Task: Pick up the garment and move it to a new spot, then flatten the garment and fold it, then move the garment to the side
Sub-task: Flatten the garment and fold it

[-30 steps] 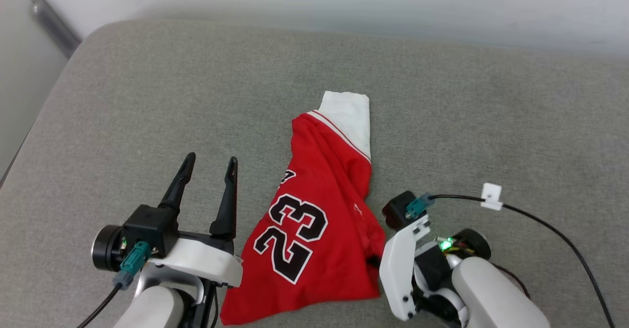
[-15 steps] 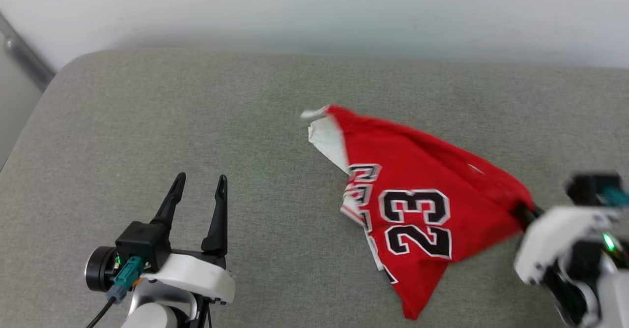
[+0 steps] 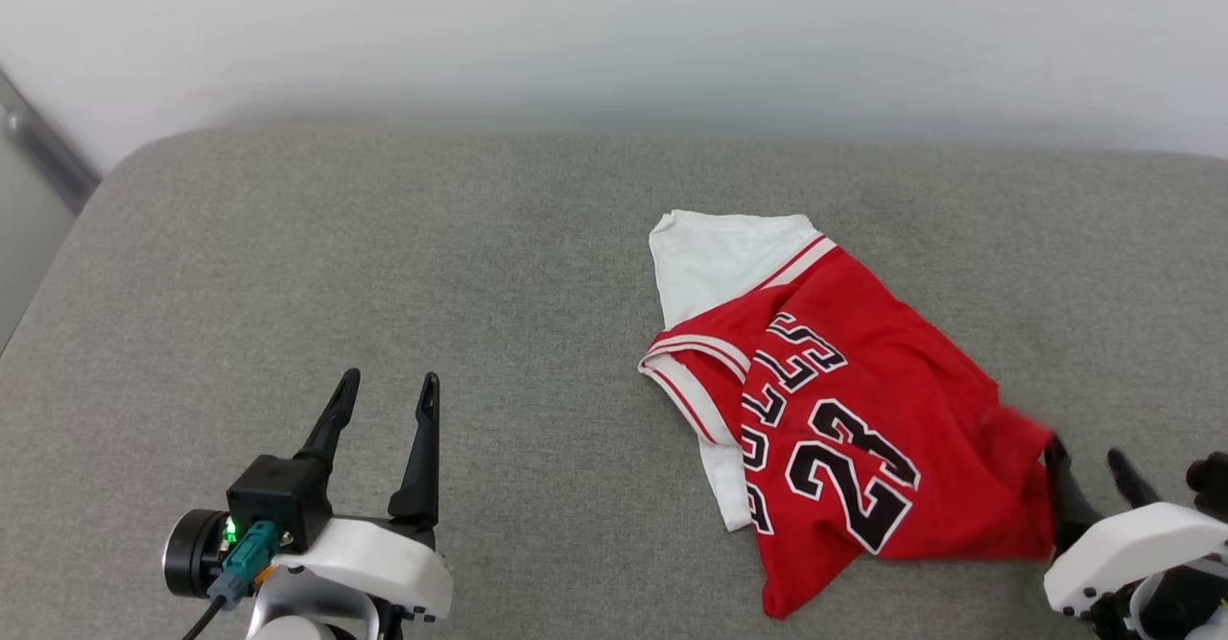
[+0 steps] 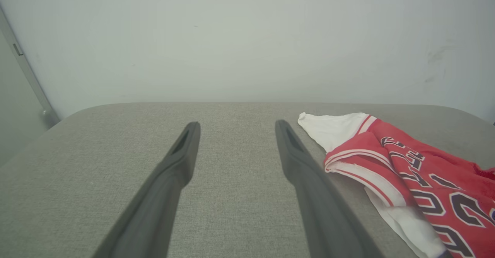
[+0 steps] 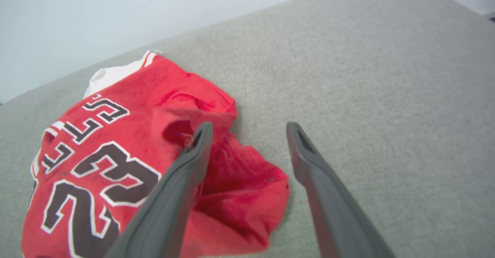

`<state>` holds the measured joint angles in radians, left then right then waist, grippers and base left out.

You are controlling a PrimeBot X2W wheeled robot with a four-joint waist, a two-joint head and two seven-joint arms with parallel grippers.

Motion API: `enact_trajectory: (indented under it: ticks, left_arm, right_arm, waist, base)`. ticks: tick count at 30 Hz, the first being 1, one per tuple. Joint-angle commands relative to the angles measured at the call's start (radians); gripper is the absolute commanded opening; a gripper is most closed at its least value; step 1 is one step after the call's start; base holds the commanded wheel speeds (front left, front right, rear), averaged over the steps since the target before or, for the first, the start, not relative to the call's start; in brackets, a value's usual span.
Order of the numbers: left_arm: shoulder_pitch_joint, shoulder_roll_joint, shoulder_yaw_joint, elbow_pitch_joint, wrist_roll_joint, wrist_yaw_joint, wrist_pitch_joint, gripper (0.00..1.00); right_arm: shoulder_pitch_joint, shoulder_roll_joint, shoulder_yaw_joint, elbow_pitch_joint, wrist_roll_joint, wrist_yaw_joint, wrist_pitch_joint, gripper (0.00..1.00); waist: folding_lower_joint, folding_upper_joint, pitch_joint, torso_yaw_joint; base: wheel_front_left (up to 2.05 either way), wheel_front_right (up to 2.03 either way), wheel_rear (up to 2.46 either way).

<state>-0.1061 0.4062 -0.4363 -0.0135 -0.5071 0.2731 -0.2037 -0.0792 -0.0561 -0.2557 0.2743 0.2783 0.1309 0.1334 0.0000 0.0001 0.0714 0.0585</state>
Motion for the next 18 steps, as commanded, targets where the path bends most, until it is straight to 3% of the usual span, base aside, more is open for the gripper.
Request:
enact_trajectory:
  ticks: [1,6,13,18]
  left_arm:
    - [0.007,0.005,0.002,-0.001,-0.005,0.003,0.004,1.00]
    - [0.029,0.010,0.001,-0.012,-0.007,0.016,0.011,1.00]
    - [0.033,0.015,-0.007,-0.034,-0.002,0.024,0.023,1.00]
    - [0.012,0.011,-0.013,-0.040,0.002,0.020,0.022,1.00]
  right_arm:
    - [0.001,0.003,0.002,-0.011,-0.003,0.000,-0.013,1.00]
    - [0.051,0.000,0.064,-0.115,-0.027,0.000,-0.003,1.00]
    - [0.099,-0.077,0.331,-0.265,0.005,0.000,0.337,1.00]
    - [0.068,-0.129,0.488,-0.284,0.061,0.000,0.510,1.00]
  waist:
    - [0.0000,-0.0001,-0.006,-0.001]
    - [0.0000,-0.0001,-0.032,-0.004]
    - [0.0000,-0.0001,-0.039,0.002]
    - [0.0000,-0.0001,-0.016,0.026]
  base:
    - [0.00,0.00,0.00]
    - [0.00,0.00,0.00]
    - [0.00,0.00,0.00]
    - [0.00,0.00,0.00]
